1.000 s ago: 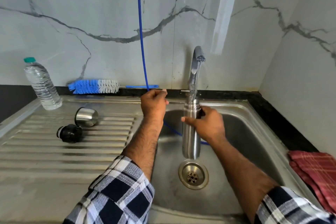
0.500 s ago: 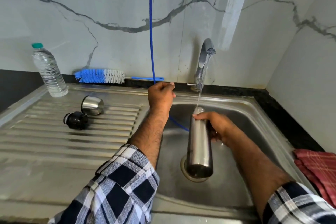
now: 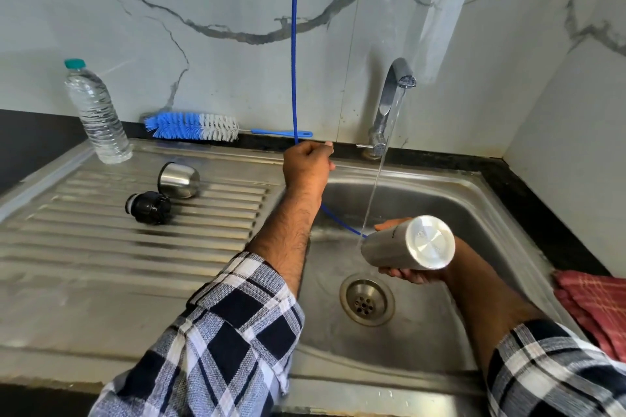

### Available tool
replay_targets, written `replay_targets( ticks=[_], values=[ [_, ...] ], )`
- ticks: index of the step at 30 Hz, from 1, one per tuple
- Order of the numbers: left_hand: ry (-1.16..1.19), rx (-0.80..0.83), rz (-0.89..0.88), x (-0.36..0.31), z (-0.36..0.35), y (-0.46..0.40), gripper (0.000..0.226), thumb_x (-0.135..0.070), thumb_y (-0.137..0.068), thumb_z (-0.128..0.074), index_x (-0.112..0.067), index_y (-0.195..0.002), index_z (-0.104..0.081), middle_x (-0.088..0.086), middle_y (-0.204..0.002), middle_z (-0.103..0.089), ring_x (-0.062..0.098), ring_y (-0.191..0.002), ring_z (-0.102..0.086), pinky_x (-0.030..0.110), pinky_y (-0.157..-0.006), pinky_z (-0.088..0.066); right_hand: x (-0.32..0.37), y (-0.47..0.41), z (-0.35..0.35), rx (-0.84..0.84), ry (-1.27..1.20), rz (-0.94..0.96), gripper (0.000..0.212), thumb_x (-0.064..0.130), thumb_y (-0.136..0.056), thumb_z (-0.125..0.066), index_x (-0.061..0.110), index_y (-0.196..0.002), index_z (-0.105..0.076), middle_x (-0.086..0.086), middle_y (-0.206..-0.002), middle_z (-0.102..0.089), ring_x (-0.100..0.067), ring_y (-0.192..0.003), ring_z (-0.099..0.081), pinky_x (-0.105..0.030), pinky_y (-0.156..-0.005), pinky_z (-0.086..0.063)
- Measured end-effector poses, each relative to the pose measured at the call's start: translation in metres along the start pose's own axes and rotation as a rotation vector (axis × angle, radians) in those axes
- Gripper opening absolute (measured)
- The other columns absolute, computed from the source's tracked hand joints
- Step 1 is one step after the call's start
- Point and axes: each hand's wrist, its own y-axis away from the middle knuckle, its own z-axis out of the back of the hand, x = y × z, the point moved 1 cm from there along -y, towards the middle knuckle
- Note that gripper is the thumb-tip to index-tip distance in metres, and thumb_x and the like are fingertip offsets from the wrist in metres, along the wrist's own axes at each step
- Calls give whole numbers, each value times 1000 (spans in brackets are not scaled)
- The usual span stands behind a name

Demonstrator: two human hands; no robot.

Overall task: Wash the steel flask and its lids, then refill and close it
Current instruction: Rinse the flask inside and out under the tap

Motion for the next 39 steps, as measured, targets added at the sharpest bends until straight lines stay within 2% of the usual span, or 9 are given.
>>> replay_targets(
  ticks=[1,3,6,10,12,15,21,30,39],
  values=[
    [-5,2,1,0,1,1,11,-12,-94,-74,-3,-90,-78,3,-58,-62,3,-38,-47,13,-42,-36,-2,4,-4,-2,-25,-48,56,47,-96,-72,-3,-122,-67,-21,-92,-77,-31,-66,-78,-33,-50,-62],
    [-8,2,1,0,1,1,11,-13,-94,-74,-3,-90,-78,4,-59,-62,3,-38,-47,14,-44,-36,4,7,-13,-32,-98,53,58,47,-97,-71,-3,-127,-66,-19,-92,-77,-29,-69,-78,-32,-53,-63],
    [-12,-2,-2,-1,0,1,11,-13,-94,-74,-3,-90,-78,4,-59,-62,3,-37,-45,14,-43,-35,13,7,-24,-177,-88,322,57,45,-91,-78,-3,-121,-70,-19,-95,-74,-30,-80,-72,-32,-64,-61],
    [-19,-8,-11,0,2,1,12,-14,-95,-73,-4,-92,-78,3,-60,-62,1,-37,-46,13,-41,-36,36,18,-50,-329,3,618,40,40,-85,-85,12,-113,-74,-13,-104,-78,-24,-84,-75,-35,-66,-62],
    [-19,-9,-12,1,2,1,12,-14,-96,-73,-4,-94,-78,3,-62,-63,0,-38,-47,13,-41,-37,42,18,-57,-391,43,754,42,36,-79,-92,24,-115,-74,-4,-108,-80,-22,-93,-78,-43,-81,-66],
    [-24,-21,-10,1,2,2,12,-15,-95,-73,-4,-94,-78,2,-62,-63,-1,-37,-46,12,-40,-36,44,19,-61,-545,100,850,63,38,-74,-95,35,-130,-66,9,-122,-74,-17,-113,-71,-49,-100,-59],
    [-23,-21,-7,-1,2,2,10,-13,-95,-73,-4,-93,-78,4,-61,-63,0,-35,-45,12,-39,-35,42,25,-56,-658,104,912,75,35,-77,-93,33,-143,-56,3,-136,-68,-20,-121,-66,-51,-104,-57],
    [-48,-38,6,0,3,2,9,-17,-94,-74,-10,-90,-78,1,-59,-65,3,-41,-48,20,-49,-37,43,25,-60,-678,139,916,78,35,-78,-93,33,-146,-54,4,-137,-67,-19,-122,-65,-49,-105,-56],
    [-42,-30,11,-2,3,4,9,-16,-96,-73,-12,-89,-77,1,-60,-64,1,-37,-46,20,-47,-37,44,28,-63,-696,152,890,78,36,-78,-93,34,-145,-54,3,-138,-67,-19,-121,-65,-47,-102,-57]
  ],
)
